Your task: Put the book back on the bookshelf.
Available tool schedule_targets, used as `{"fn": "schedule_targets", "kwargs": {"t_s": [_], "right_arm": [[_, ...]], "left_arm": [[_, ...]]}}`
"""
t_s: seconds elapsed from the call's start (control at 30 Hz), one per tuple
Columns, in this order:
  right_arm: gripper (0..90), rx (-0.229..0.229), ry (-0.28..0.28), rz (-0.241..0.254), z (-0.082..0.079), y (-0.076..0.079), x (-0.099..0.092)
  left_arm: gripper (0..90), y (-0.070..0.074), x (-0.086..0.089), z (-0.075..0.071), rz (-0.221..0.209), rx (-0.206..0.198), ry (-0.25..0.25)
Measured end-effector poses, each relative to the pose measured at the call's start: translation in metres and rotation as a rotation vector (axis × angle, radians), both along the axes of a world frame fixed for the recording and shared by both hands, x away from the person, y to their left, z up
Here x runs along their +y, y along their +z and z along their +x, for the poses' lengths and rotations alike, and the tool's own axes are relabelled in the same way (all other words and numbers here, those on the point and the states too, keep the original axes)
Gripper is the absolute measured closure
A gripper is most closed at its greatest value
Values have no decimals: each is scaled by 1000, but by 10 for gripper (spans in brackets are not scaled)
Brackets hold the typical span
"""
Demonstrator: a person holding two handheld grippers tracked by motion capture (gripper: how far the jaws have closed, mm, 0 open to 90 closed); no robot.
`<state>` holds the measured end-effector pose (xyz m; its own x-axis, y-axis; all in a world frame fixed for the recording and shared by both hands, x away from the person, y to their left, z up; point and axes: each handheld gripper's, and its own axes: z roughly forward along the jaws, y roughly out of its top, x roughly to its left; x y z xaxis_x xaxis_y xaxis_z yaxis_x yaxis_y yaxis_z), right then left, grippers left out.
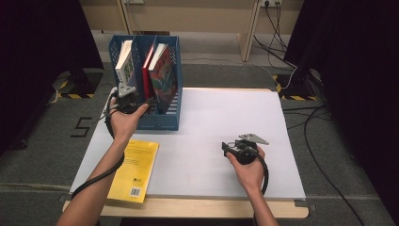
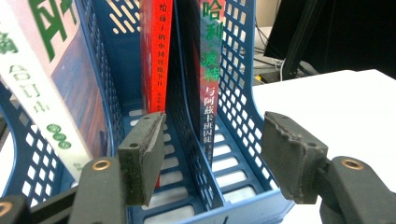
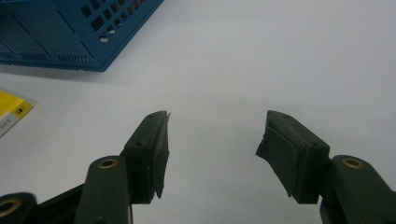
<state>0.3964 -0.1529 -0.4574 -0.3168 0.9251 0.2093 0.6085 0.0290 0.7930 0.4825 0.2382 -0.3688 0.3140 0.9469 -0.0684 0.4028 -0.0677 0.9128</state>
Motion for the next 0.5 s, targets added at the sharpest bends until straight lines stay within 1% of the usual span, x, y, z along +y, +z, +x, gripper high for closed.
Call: {"fn": "schedule_targets", "kwargs": {"t_s": [0.03,0.1,0.3,0.33,0.37,0.43,0.5], "right_arm": [[432,8,1,-4,0,0,0],[462,28,8,11,1,1,0],[484,55,20,11,3,6,2],[492,61,26,8,3,7,2],[499,70,27,8,4,7,2],[524,81,34,7,5,8,3],[528,96,38,17,6,9,5]], "left_arm": [[386,0,1,-2,0,-1,-3],[386,0,5,-6,7,-2,-8],[393,4,18,-20,18,-6,-21],[396,4,18,-20,18,-6,-21],[399,4,25,-27,14,1,-33],[401,3,30,-32,13,6,-43],[407,0,35,-37,-3,12,-55]]}}
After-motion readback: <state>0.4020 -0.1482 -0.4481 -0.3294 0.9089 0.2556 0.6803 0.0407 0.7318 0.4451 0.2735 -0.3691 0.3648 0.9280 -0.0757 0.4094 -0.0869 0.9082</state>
